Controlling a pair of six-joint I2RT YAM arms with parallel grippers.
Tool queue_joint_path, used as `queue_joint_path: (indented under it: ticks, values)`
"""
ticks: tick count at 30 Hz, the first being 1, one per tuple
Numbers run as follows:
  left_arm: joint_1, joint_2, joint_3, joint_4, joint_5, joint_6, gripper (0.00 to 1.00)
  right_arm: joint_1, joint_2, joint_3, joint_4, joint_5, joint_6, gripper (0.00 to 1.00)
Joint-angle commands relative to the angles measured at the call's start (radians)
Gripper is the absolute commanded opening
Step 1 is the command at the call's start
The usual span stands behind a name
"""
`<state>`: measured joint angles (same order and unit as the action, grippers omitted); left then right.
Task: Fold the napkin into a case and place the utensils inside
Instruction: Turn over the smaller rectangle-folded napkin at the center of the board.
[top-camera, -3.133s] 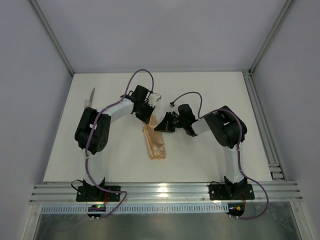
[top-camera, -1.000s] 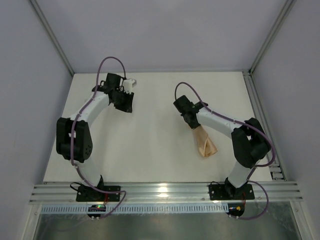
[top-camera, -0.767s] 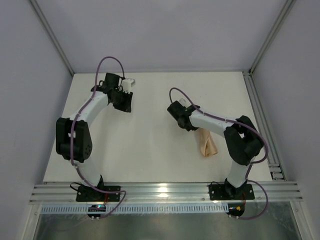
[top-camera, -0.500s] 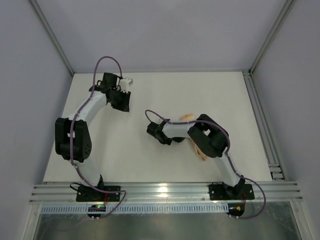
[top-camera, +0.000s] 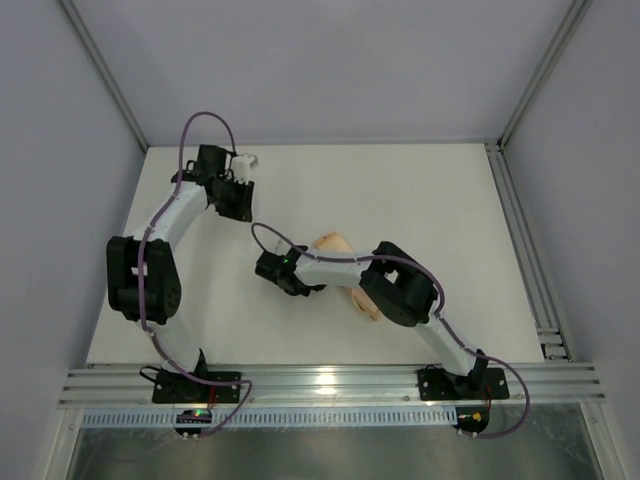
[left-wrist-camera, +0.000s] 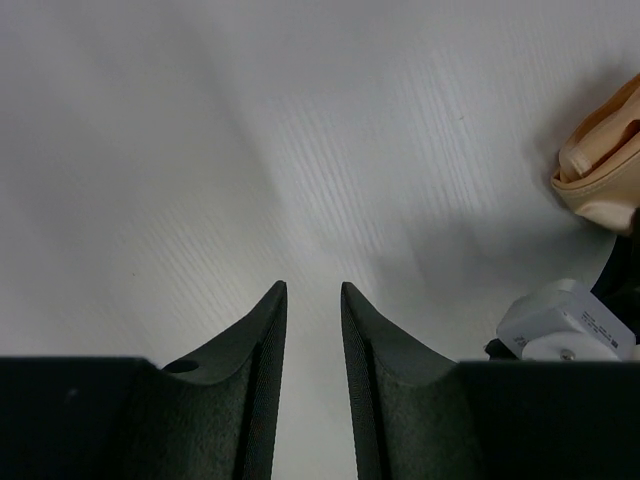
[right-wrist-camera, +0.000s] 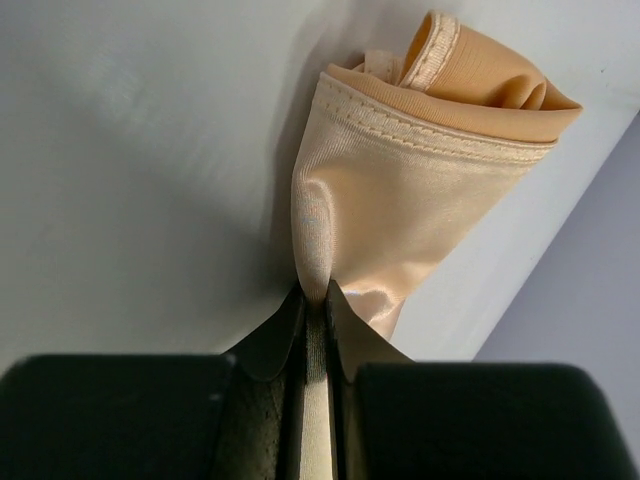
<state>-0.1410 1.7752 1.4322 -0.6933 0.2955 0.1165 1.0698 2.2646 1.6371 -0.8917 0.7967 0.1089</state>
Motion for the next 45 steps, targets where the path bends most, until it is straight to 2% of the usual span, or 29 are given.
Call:
queue_joint_path:
  ticks: [1,4,8,9,12,16,19,20,22,23,26,30,34,39,42,45]
  values:
    - [0.029,-0.048,0.025,0.012,-0.007,0.009,0.31,0.050,0.041,0.059,0.040,-0.116,0.054,0.12]
    - [0.030,-0.051,0.025,0.009,-0.002,0.014,0.32,0.085,0.044,0.079,0.072,-0.161,0.049,0.21]
    - [0.029,-0.051,0.010,0.012,0.002,0.012,0.34,0.119,0.029,0.099,0.108,-0.211,0.049,0.38]
    - [0.029,-0.048,0.002,0.014,0.005,0.011,0.35,0.125,0.021,0.102,0.112,-0.214,0.049,0.46]
    - [0.026,-0.039,-0.009,0.021,0.016,0.009,0.37,0.140,-0.031,0.115,0.135,-0.215,0.040,0.57]
    - [0.014,-0.017,-0.010,0.034,0.028,0.011,0.39,0.168,-0.117,0.127,0.186,-0.235,0.015,0.66]
    - [-0.003,0.001,0.000,0.034,0.060,0.012,0.40,0.186,-0.236,0.091,0.213,-0.309,0.014,0.66]
    - [-0.008,0.006,0.002,0.034,0.070,0.012,0.40,0.186,-0.337,0.055,0.235,-0.377,0.021,0.66]
    - [-0.032,0.013,0.004,0.031,0.079,0.012,0.41,0.179,-0.445,-0.074,0.272,-0.433,0.061,0.65]
    - [-0.058,0.018,-0.003,0.034,0.083,0.012,0.41,0.174,-0.549,-0.115,0.270,-0.457,0.083,0.64]
    - [-0.130,0.020,-0.033,0.054,0.082,0.009,0.41,0.134,-0.695,-0.293,0.243,-0.543,0.198,0.59]
    - [-0.229,0.055,-0.042,0.100,0.077,-0.017,0.43,0.020,-0.934,-0.549,0.226,-0.631,0.331,0.57]
    - [-0.314,0.104,-0.021,0.133,0.094,-0.032,0.44,-0.129,-1.048,-0.695,0.273,-0.685,0.364,0.60]
    - [-0.373,0.142,-0.004,0.164,0.099,-0.051,0.47,-0.180,-1.109,-0.804,0.356,-0.752,0.338,0.61]
    - [-0.374,0.176,-0.001,0.172,0.094,-0.074,0.47,-0.182,-1.105,-0.868,0.402,-0.769,0.347,0.57]
    - [-0.373,0.193,-0.004,0.173,0.077,-0.075,0.48,-0.180,-1.091,-0.927,0.466,-0.781,0.359,0.47]
